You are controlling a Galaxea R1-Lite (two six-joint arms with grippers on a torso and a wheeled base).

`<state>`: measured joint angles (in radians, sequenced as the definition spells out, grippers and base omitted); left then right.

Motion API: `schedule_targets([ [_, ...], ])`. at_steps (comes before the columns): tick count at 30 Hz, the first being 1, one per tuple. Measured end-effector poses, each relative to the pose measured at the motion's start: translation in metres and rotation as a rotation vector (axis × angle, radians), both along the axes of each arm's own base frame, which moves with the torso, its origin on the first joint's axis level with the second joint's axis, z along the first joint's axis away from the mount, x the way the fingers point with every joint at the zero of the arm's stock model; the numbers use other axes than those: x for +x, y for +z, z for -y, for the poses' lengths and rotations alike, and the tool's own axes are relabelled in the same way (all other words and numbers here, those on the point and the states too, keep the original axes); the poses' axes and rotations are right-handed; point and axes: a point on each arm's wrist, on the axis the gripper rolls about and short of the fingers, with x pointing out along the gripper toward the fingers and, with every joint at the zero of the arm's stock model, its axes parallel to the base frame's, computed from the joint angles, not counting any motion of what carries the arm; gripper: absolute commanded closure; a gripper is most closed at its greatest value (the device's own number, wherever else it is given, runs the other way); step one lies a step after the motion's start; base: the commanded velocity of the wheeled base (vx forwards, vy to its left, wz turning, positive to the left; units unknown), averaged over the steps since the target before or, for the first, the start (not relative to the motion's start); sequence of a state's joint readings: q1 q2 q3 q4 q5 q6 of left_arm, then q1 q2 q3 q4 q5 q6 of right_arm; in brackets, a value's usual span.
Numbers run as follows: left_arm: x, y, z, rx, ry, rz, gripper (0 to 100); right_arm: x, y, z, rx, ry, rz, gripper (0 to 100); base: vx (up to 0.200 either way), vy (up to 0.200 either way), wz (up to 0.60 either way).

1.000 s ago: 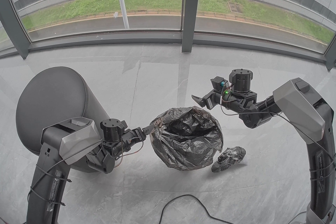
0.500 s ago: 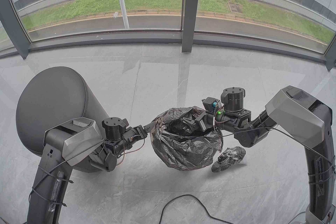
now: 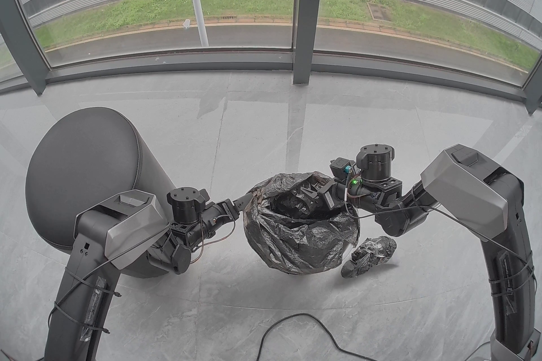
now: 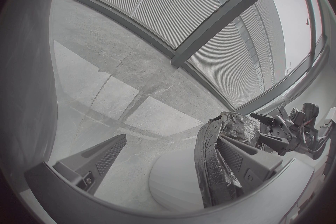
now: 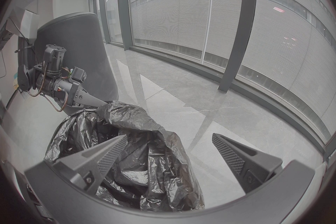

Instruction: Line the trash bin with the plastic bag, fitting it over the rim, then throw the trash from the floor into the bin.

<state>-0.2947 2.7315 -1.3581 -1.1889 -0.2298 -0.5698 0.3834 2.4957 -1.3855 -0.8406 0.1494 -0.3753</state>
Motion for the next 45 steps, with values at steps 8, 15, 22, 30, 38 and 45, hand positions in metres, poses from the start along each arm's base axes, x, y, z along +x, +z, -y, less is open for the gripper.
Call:
schedule_targets([
  [8,-0.001,-0.002,0.001,0.000,-0.002,-0.001,0,0.010,0.001,-0.003,0.022,-0.017,0.044,0,0.000,0.000,0.00],
  [15,-0.002,-0.001,0.001,-0.001,-0.004,0.000,0,0.028,0.003,-0.007,0.086,-0.074,0.091,0,0.000,0.000,0.00],
  [22,-0.002,0.000,0.001,-0.001,-0.004,0.001,0,0.038,0.002,-0.002,0.107,-0.094,0.121,0,0.000,0.000,0.00],
  [30,-0.007,-0.007,0.002,0.009,-0.009,-0.022,0,0.045,-0.006,0.016,0.146,-0.154,0.087,0,0.000,0.000,0.00],
  [38,-0.013,-0.016,0.003,0.021,-0.016,-0.050,0,0.042,0.004,0.019,0.171,-0.147,0.065,0,0.000,0.000,0.00],
  [45,-0.026,-0.025,0.005,0.031,-0.032,-0.083,0,0.028,0.005,0.023,0.137,-0.145,-0.028,0,0.000,0.000,0.00],
])
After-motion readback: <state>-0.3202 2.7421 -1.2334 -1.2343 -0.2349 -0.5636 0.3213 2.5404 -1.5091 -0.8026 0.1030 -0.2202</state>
